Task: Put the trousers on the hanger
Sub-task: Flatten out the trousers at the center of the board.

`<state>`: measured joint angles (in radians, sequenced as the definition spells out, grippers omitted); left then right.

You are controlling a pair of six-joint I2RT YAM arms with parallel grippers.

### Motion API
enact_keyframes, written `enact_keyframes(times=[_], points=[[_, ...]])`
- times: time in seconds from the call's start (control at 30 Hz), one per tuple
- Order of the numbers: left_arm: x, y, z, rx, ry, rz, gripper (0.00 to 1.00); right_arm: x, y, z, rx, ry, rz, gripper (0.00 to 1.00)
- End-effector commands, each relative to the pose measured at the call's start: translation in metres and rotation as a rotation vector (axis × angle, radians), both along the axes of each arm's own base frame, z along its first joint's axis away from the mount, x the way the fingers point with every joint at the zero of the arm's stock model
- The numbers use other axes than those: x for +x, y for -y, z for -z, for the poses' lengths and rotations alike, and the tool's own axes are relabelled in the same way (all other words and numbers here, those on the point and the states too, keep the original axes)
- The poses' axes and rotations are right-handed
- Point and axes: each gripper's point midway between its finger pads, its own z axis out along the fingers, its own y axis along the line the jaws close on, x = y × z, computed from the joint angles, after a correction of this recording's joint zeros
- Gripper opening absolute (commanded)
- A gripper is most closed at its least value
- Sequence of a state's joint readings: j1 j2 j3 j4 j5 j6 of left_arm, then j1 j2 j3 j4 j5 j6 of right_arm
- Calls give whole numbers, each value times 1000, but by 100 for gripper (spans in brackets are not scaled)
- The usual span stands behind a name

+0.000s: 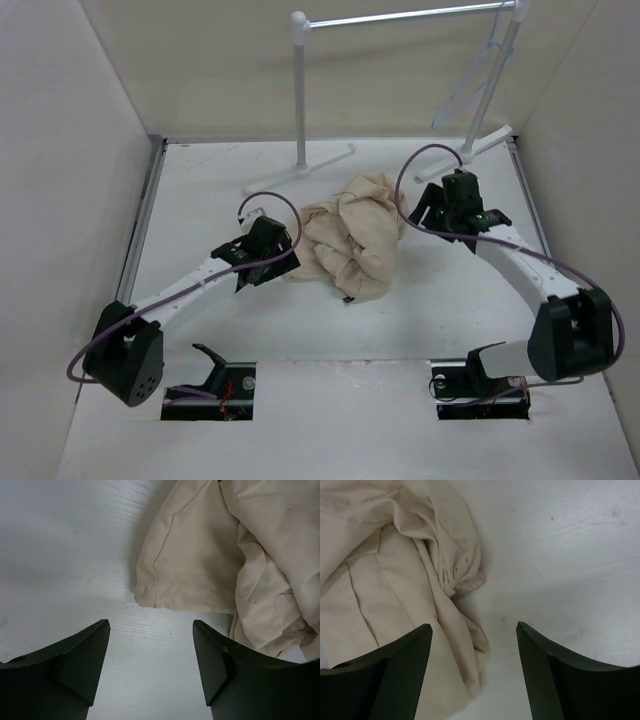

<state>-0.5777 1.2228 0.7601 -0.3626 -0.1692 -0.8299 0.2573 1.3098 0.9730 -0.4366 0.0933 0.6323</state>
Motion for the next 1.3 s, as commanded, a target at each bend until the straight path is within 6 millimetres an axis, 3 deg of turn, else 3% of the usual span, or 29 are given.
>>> enact_keyframes(times=[0.0,0.13,0.23,0.27,0.33,0.37,0.43,0.57,0.73,0.8,0.93,1.1,1.2,1.27], points=[[20,16,5,-56,24,2,66,54,-16,-22,63,123,-43,74],[37,21,30,-30,-11,-17,60,86,-22,5,89,92,-40,67],[50,14,49,12,-44,-53,51,104,-33,18,132,76,-60,58],[55,10,53,23,-44,-70,44,109,-38,20,147,75,-67,51],[66,2,54,38,-37,-108,27,113,-41,24,157,65,-66,27],[72,-2,51,37,-26,-127,19,114,-40,20,158,77,-58,19],[83,-17,37,38,13,-179,10,114,-34,6,138,116,-38,12],[105,-55,-20,33,149,-295,5,92,-20,-35,83,197,2,7],[102,-115,-116,55,345,-455,3,40,4,-110,15,347,36,6],[93,-135,-158,62,427,-513,4,19,16,-140,-12,396,54,6],[71,-165,-250,62,625,-604,4,-31,29,-217,-21,549,68,6],[29,-204,-364,46,879,-720,4,-99,38,-318,42,761,77,6],[1,-220,-412,41,995,-758,5,-132,43,-368,122,873,66,6],[-15,-228,-430,65,1034,-777,5,-150,48,-394,171,937,63,7]])
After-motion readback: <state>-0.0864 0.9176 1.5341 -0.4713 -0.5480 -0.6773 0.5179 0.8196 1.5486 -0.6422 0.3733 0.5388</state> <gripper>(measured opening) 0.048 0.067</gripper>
